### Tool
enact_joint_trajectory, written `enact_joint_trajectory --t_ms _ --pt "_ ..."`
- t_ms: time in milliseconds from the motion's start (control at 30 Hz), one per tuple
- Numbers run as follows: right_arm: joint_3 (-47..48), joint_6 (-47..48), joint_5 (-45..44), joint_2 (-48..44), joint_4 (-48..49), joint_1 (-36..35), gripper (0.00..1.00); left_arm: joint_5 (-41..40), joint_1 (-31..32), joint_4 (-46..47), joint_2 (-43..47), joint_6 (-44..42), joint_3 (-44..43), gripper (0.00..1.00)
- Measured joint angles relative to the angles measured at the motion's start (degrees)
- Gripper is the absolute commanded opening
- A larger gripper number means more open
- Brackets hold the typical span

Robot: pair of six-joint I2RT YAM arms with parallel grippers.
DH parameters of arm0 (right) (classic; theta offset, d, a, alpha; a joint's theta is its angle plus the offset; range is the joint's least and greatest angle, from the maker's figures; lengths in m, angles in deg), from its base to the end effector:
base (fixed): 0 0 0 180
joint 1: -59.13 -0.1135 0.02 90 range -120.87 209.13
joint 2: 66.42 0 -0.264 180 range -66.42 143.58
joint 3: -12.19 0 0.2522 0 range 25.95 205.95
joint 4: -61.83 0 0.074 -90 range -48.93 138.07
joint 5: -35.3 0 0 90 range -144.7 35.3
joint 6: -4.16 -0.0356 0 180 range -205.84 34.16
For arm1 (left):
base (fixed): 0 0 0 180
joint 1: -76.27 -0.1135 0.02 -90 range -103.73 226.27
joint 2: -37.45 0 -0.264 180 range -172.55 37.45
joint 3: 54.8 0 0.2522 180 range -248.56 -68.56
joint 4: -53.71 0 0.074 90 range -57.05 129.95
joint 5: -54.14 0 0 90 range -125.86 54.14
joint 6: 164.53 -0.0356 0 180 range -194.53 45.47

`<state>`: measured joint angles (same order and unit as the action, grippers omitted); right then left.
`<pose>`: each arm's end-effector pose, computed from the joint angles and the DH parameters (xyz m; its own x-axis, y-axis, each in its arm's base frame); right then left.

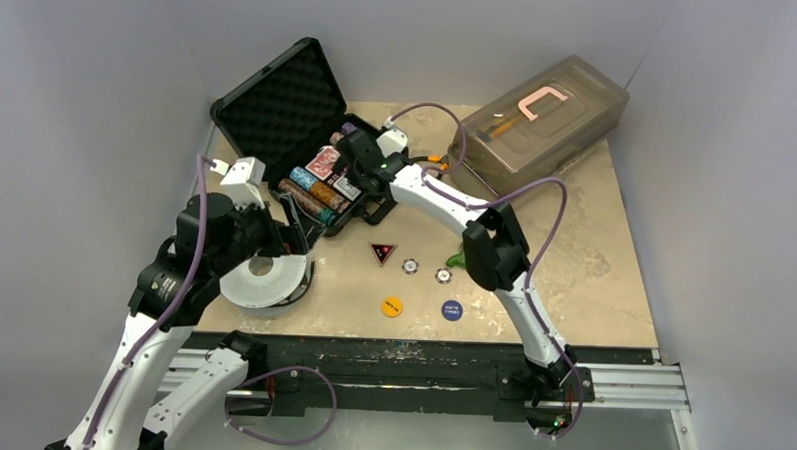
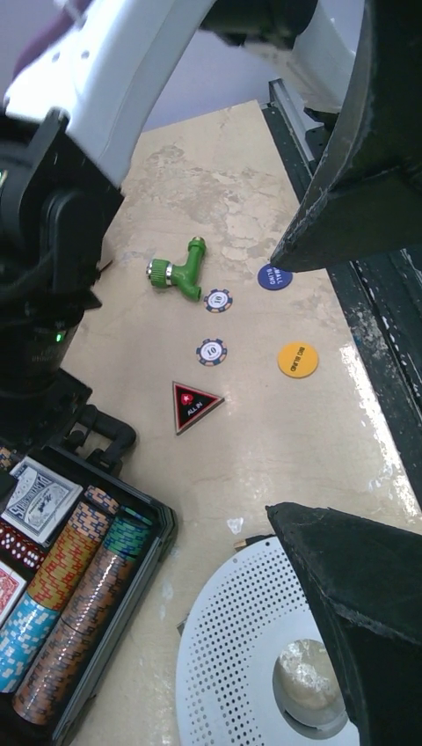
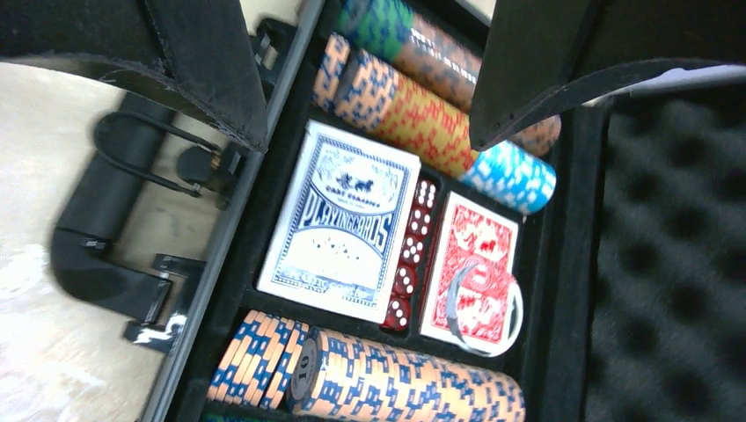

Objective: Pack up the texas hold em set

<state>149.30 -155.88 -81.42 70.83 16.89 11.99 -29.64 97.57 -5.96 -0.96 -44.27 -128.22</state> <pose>0.3796 0.3855 0.2172 -0.5768 0.6126 -0.5403 0.3029 0.7747 0.5550 0.1096 -0.0469 0.3766 -0.5640 -0.3178 -0.7622 0.1953 0.8455 -0.4970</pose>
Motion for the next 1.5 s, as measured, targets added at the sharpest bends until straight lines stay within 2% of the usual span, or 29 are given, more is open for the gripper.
enact_joint_trajectory --t_ms 100,267,467,600,667,833,1033,1333,1500 --pt "-6.36 7.02 1.09 -6.67 1.92 -0.07 0.82 -0.07 0.00 1.11 -2.75 0.48 -0.92 0.92" --pt "-28.83 22.82 5.46 -26.95 10.84 -0.07 0.79 0.39 -0.04 6.34 -11.69 1.64 -1.42 0.86" --pt "-53.27 37.42 14.40 -49.55 15.85 0.79 0.78 1.42 -1.11 14.21 -30.73 2.08 -5.11 0.79" --pt "-62.60 40.92 19.17 -56.92 15.69 2.84 0.77 2.34 -2.49 18.88 -44.89 0.22 -10.71 0.67" --pt "-66.40 41.77 21.07 -60.00 15.28 4.39 0.77 3.72 -3.45 19.63 -52.17 -1.60 -15.72 0.66" --pt "-72.28 43.30 22.88 -66.27 13.35 6.60 0.77 8.26 -6.84 19.56 -67.08 -6.05 -28.17 0.67" --pt "-75.97 44.19 24.92 -71.14 13.27 6.62 0.77 9.40 -8.37 15.74 -79.19 -10.03 -40.30 0.61" --pt "-76.76 46.29 25.75 -71.58 13.22 8.44 0.78 8.81 -8.39 10.97 -87.91 -11.91 -47.69 0.56" --pt "-76.78 46.77 26.14 -71.58 13.31 8.87 0.78 8.74 -8.39 9.84 -89.42 -11.76 -48.02 0.52"
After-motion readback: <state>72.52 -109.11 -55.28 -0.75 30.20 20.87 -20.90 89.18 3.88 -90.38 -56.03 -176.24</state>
